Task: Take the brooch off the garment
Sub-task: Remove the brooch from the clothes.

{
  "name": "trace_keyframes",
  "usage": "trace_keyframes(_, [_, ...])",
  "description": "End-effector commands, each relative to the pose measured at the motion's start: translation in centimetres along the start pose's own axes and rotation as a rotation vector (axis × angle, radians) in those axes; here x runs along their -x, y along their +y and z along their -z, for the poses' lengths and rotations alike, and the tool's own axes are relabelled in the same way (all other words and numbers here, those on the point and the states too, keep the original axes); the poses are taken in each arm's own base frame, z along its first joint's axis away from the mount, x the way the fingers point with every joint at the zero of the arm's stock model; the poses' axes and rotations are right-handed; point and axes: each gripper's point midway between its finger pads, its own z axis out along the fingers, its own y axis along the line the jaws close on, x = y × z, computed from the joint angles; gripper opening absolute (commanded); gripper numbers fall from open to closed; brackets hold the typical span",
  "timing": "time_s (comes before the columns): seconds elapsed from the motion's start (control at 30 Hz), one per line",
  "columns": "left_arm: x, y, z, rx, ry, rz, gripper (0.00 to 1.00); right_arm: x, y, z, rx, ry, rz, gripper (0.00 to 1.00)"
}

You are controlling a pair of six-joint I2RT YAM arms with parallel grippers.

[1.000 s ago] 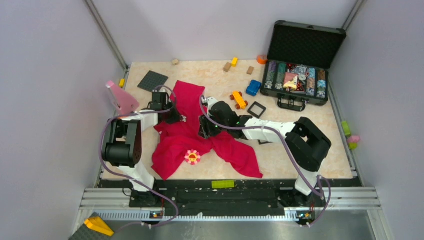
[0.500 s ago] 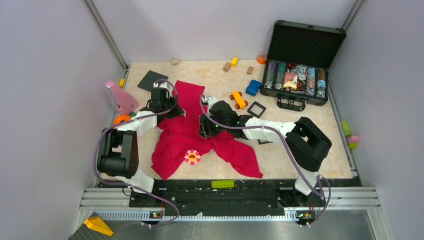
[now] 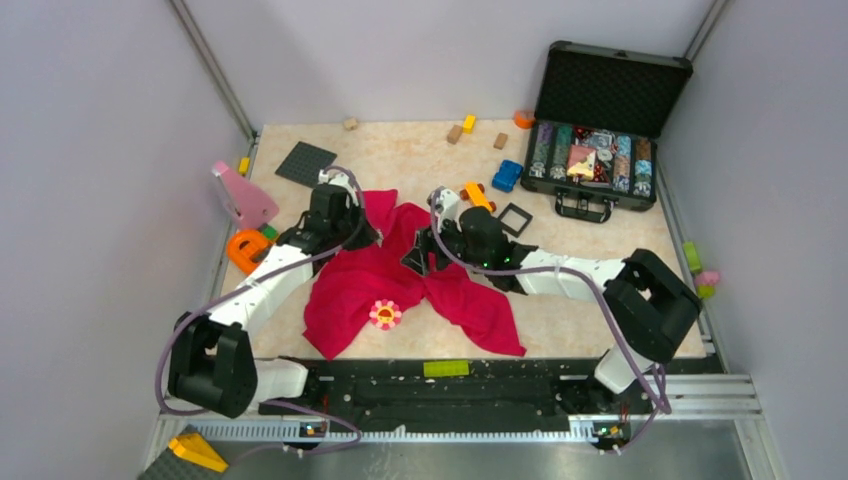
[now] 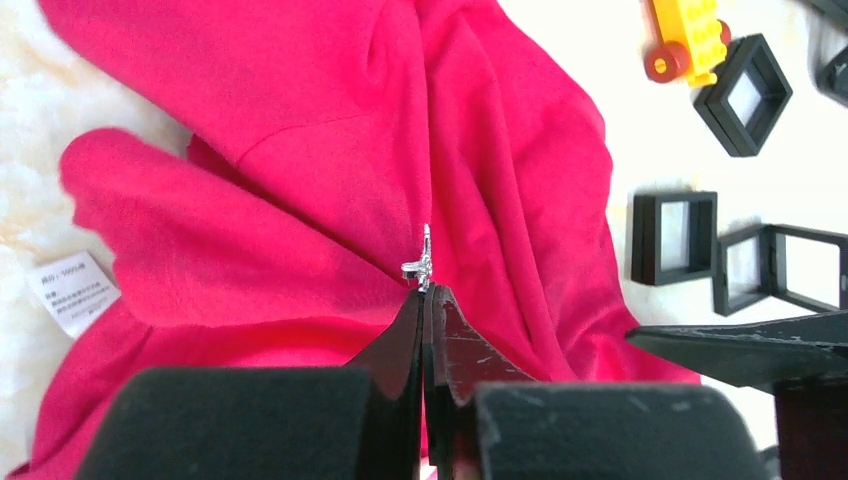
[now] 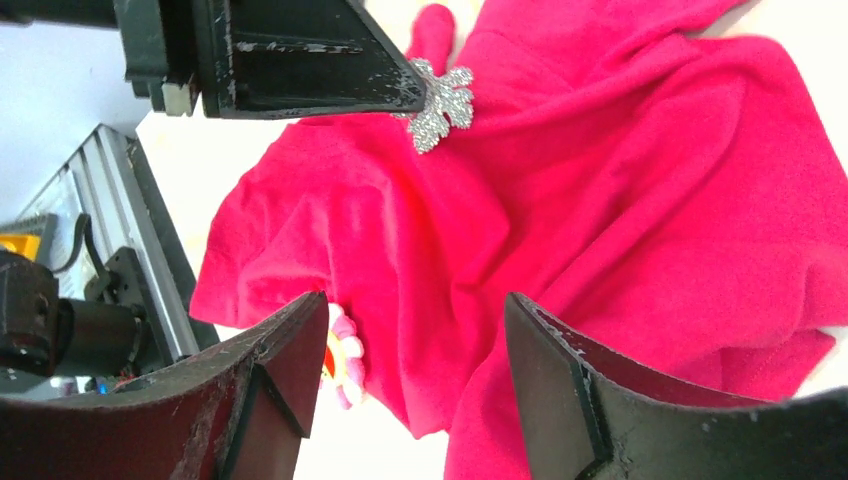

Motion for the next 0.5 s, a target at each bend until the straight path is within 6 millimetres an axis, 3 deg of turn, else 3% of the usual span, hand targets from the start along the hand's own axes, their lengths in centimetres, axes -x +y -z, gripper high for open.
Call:
trace_keyframes(0.0, [0.5, -2.3, 2.6, -0.059, 0.022, 0.038, 0.0, 4.0, 3.5, 0.8, 0.083, -0.249, 0.201, 0.67])
trace_keyframes(0.17, [1.2, -3.1, 4.1, -0.054, 0.042, 0.053, 0.0, 4.3, 5.2, 0.8, 0.095, -0.414, 0.399, 0.66])
trace_keyframes(0.3, [1.3, -3.5, 4.8, -0.066, 0.048, 0.058, 0.0, 3.7, 6.2, 0.2, 0.151, -0.427, 0.482, 0.67])
trace_keyframes(0.47, [1.1, -4.1, 5.3, -0.085, 0.067, 0.073, 0.0, 4.2, 6.2, -1.7, 0.087, -0.454, 0.552, 0.67])
